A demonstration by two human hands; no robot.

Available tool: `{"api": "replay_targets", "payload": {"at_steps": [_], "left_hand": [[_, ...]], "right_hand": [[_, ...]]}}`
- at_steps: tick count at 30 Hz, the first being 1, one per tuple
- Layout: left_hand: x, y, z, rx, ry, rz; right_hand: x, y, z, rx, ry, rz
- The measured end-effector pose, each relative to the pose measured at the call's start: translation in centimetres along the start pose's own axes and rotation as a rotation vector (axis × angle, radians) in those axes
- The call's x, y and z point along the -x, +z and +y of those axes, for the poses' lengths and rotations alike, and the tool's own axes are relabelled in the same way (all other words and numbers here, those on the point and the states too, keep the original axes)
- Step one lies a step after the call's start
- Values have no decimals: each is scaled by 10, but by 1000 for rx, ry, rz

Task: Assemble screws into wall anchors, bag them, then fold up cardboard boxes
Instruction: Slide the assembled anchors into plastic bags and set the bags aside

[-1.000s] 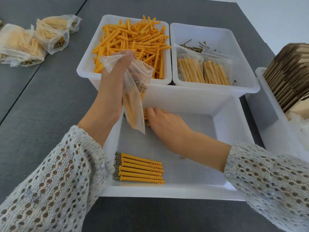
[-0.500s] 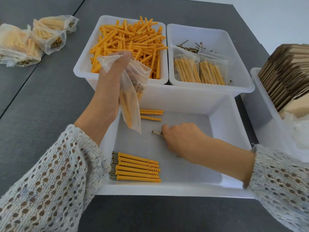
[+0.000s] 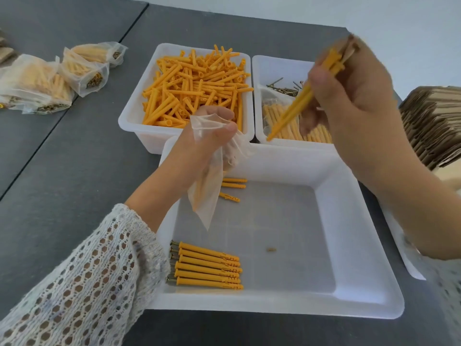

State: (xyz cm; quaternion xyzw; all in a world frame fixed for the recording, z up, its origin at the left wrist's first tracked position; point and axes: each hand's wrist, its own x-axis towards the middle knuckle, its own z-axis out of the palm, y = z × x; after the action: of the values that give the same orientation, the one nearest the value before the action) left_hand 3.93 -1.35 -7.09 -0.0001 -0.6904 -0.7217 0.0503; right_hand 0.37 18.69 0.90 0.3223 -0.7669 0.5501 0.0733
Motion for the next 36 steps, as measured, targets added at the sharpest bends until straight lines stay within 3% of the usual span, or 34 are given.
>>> {"api": "replay_targets", "payload": {"at_steps": [3, 6, 12, 16, 22, 27, 32, 36], "left_hand": [[-1, -2, -3, -10, 12, -21], [-4, -2, -6, -5, 13, -2], [-1, -1, -7, -31, 74, -52], [1, -2, -7, -2, 88, -93], [0, -4, -10, -66, 73, -100], [-1, -5, -12, -78, 63, -103], [1, -3, -12, -104, 92, -120], [0, -6, -12, -123, 96, -83]], "right_hand": [[-15, 19, -6, -53, -109, 33], [-23, 38, -5, -27, -81, -9], [-24, 54, 10, 124, 53, -266], [-24, 53, 18, 74, 171, -428], [-31, 47, 21, 133, 163, -447], [-30, 51, 19, -133, 233, -340], [-28, 53, 15, 200, 204, -579], [-26, 49, 7, 277, 174, -555]]}}
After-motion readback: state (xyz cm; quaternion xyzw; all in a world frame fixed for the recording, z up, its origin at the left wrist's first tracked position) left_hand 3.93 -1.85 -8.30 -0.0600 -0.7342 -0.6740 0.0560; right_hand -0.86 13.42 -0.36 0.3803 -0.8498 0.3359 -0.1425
